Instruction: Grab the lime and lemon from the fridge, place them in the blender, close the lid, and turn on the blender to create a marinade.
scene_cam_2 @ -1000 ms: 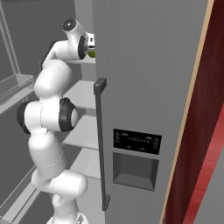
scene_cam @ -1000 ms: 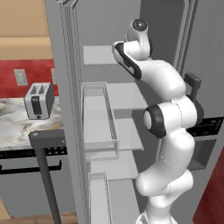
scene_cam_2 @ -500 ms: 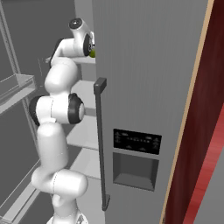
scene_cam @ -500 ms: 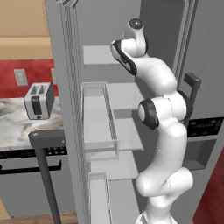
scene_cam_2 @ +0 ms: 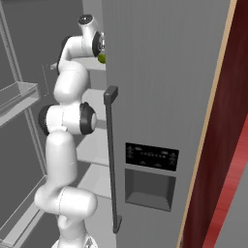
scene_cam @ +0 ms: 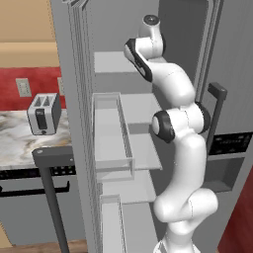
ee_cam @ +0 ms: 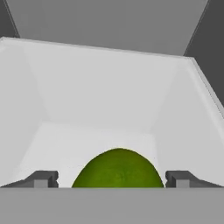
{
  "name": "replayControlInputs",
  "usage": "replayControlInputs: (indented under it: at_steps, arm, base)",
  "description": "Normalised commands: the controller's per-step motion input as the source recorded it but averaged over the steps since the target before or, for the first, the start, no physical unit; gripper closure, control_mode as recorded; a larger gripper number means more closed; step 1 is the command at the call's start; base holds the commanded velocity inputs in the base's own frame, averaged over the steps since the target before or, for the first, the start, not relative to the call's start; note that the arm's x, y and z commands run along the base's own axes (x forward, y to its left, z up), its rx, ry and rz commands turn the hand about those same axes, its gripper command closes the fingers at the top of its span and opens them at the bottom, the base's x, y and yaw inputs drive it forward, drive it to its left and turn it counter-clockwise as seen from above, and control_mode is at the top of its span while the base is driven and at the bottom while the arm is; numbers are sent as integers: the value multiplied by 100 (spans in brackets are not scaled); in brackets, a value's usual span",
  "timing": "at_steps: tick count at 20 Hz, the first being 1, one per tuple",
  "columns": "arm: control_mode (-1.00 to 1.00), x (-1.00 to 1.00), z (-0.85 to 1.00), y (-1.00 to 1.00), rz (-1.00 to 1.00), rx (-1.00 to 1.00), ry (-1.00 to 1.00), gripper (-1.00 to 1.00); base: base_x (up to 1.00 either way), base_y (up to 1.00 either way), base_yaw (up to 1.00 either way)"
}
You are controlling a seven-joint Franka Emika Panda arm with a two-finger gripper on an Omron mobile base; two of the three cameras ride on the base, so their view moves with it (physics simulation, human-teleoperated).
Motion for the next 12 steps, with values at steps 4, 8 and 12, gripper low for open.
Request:
replayControlInputs:
  at_steps: [4,8,12]
  arm:
    - [-100,-10,-57,0,0,-1,3,100]
    - [-100,-18,-50,0,0,0,0,100]
    - [-100,-1,-20,0,0,0,-3,100]
  base:
    - [0,0,0]
    - [0,0,0]
    - [0,0,0]
